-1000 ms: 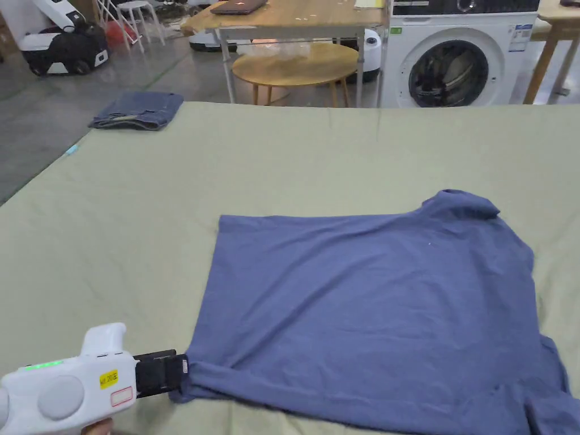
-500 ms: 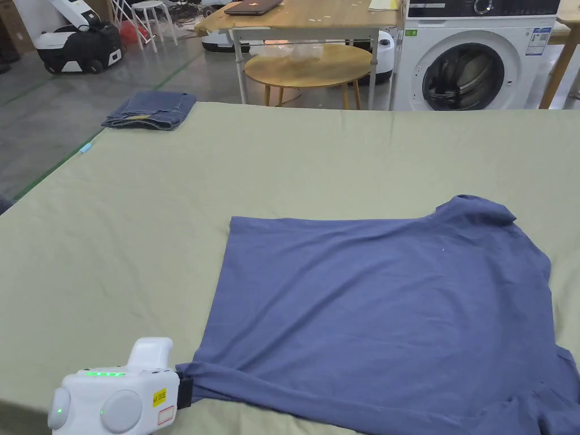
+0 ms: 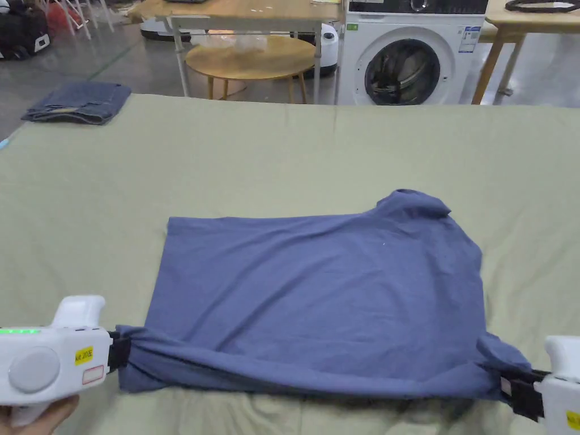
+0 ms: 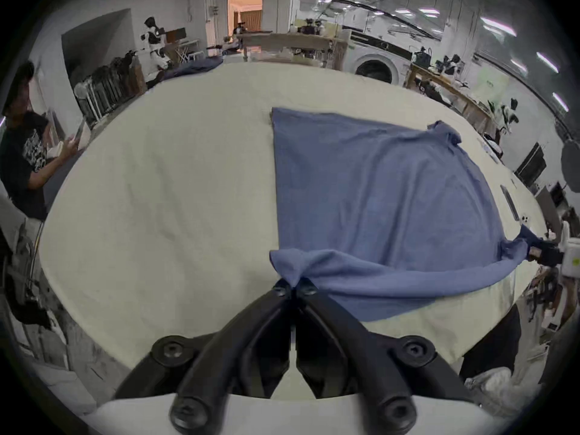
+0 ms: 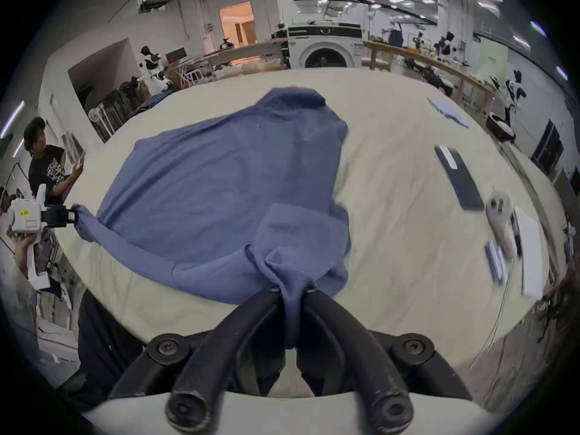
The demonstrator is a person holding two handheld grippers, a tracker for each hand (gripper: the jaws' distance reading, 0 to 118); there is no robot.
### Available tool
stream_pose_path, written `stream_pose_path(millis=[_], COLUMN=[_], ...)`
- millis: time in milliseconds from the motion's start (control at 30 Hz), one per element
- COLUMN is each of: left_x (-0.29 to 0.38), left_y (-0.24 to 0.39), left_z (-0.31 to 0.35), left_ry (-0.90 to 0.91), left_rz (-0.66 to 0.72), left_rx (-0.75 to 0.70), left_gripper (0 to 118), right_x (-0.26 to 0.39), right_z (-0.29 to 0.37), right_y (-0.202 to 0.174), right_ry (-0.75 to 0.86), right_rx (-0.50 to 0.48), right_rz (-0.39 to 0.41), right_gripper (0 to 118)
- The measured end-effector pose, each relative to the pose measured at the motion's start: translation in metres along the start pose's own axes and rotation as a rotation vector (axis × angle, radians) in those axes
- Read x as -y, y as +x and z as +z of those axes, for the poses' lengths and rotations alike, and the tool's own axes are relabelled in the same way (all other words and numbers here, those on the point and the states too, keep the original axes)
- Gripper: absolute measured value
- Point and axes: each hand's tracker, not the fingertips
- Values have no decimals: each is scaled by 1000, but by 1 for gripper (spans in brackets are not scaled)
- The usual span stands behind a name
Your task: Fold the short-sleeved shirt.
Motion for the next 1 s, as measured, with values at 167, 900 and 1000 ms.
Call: stream_pose_path(millis=[167, 900, 1000], left_x=[-58, -45, -37], left_y=[13, 24, 36], left_z=[-38, -20, -42], left_ry=[12, 108, 64], left_rz=[2, 175, 140], left_rx=[-28, 138, 161], left_gripper=[0, 0, 0], right_x=[-63, -65, -48], right_z=[-57, -51, -58], right_y=[4, 27, 22], right_ry=[-13, 166, 98], right_rx=[18, 83, 47], right_rz=[21, -25, -4], right_gripper=[2, 0, 0])
